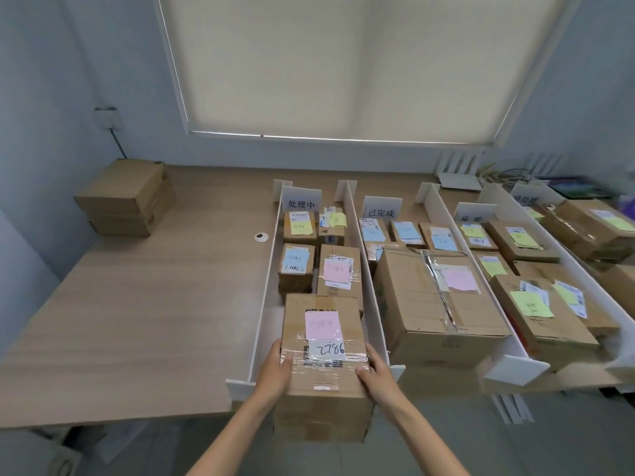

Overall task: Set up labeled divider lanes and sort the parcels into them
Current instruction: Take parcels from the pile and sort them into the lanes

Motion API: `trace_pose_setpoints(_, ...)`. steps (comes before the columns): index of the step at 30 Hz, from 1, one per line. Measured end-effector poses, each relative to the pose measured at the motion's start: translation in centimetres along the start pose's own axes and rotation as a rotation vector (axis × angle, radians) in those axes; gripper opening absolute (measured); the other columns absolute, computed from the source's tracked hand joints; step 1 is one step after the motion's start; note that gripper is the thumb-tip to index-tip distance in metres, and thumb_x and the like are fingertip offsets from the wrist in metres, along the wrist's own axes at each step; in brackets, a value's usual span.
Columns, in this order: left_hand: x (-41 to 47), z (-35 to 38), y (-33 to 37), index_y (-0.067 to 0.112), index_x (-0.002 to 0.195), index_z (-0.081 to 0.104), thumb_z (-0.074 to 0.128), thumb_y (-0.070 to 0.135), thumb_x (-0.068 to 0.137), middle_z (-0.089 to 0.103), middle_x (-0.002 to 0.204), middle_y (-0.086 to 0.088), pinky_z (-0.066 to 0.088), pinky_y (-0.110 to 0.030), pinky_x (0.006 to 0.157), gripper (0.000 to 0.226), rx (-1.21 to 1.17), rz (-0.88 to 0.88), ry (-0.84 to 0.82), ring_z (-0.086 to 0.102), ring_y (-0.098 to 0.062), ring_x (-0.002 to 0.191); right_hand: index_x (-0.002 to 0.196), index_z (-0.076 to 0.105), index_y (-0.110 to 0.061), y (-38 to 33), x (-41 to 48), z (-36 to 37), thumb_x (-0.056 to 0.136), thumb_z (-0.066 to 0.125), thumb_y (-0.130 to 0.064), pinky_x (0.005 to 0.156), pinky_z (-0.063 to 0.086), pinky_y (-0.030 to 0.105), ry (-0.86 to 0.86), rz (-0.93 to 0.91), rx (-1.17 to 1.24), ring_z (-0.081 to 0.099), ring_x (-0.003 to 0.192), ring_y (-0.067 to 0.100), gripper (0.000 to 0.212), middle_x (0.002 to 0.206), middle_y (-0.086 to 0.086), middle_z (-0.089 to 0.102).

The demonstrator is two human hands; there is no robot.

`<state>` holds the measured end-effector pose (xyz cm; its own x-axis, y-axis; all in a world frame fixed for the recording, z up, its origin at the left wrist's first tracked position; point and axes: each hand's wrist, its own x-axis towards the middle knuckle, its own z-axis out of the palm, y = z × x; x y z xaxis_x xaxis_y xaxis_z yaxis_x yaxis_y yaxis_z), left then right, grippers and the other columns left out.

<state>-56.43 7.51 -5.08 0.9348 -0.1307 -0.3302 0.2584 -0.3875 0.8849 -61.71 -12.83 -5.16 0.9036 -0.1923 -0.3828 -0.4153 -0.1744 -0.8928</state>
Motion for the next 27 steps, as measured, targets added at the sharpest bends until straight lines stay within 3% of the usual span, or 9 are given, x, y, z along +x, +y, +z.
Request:
trace_pose_setpoints(3,1.4,-0.2,0.4,0.023,0.126,0.047,0.039,0.01,0.098,0.055,0.117,0.007,0.038,-0.022,0.088,0.032,0.012,0.028,-0.018,0.05,-0.01,0.105,0.142,0.035,-0.018,0.5,1.2,0.3,0.093,0.046,0.002,0.085,0.041,0.005,0.04,-0.006,-0.041,0.049,0.119,0.012,0.053,0.137,0.0,0.049)
trace_pose_setpoints(6,2.9,-0.4,0.1,0.021,0.13,0.047,0.038,0.003,0.096,0.054,0.122,0.006,0.038,-0.022,0.092,0.039,0.057,0.049,-0.018,0.051,-0.016,0.115,0.148,0.027,-0.016,0.5,2.2,0.7,0.094,0.048,-0.002,0.107,0.032,0.022,0.053,-0.005,-0.059,0.037,0.135,0.016,0.06,0.149,0.001,0.038)
trace_pose_setpoints(12,5.5,-0.4,-1.0,0.025,0.145,0.029,0.043,0.012,0.095,0.035,0.144,0.006,0.033,-0.034,0.109,0.053,0.162,-0.011,-0.058,0.038,-0.019,0.132,0.147,0.028,-0.013,-0.3,4.0,1.5,0.093,0.047,0.002,0.108,0.03,0.025,0.097,-0.018,-0.077,0.038,0.134,0.017,0.06,0.146,0.001,0.04)
trace_pose_setpoints(16,6.8,-0.5,-1.6,0.033,0.141,0.028,0.052,0.015,0.088,0.043,0.14,0.008,0.041,-0.029,0.1,0.061,0.145,0.004,-0.141,0.046,-0.013,0.121,0.148,0.025,-0.012,-0.3,5.3,1.7,0.094,0.045,0.003,0.106,0.029,0.021,0.119,-0.005,-0.083,0.036,0.134,0.016,0.059,0.147,0.003,0.038)
trace_pose_setpoints(21,7.1,-0.4,-1.5,0.03,0.142,0.027,0.049,0.005,0.086,0.043,0.139,0.007,0.037,-0.024,0.097,0.065,0.141,0.074,-0.121,0.045,-0.013,0.123,0.148,0.024,-0.011,-0.8,6.1,1.8,0.094,0.041,0.005,0.094,0.029,0.01,0.13,-0.038,-0.153,0.037,0.119,0.006,0.058,0.137,-0.002,0.042)
trace_pose_setpoints(25,6.4,-0.5,-1.4,0.03,0.144,0.023,0.049,0.012,0.091,0.036,0.144,0.007,0.035,-0.033,0.108,0.062,0.205,0.117,-0.087,0.039,-0.015,0.131,0.146,0.029,-0.009,-1.1,5.8,2.3,0.093,0.046,0.002,0.1,0.033,0.022,0.201,-0.084,-0.302,0.044,0.119,0.014,0.056,0.138,0.007,0.047)
trace_pose_setpoints(27,5.3,-1.0,-1.0,0.034,0.139,0.027,0.047,0.015,0.092,0.037,0.141,0.011,0.031,-0.028,0.109,0.054,0.224,0.176,-0.071,0.036,-0.011,0.133,0.146,0.029,-0.007,-1.0,5.6,2.7,0.093,0.048,-0.003,0.109,0.028,0.028,0.234,-0.131,-0.424,0.038,0.131,0.022,0.056,0.144,0.009,0.04)
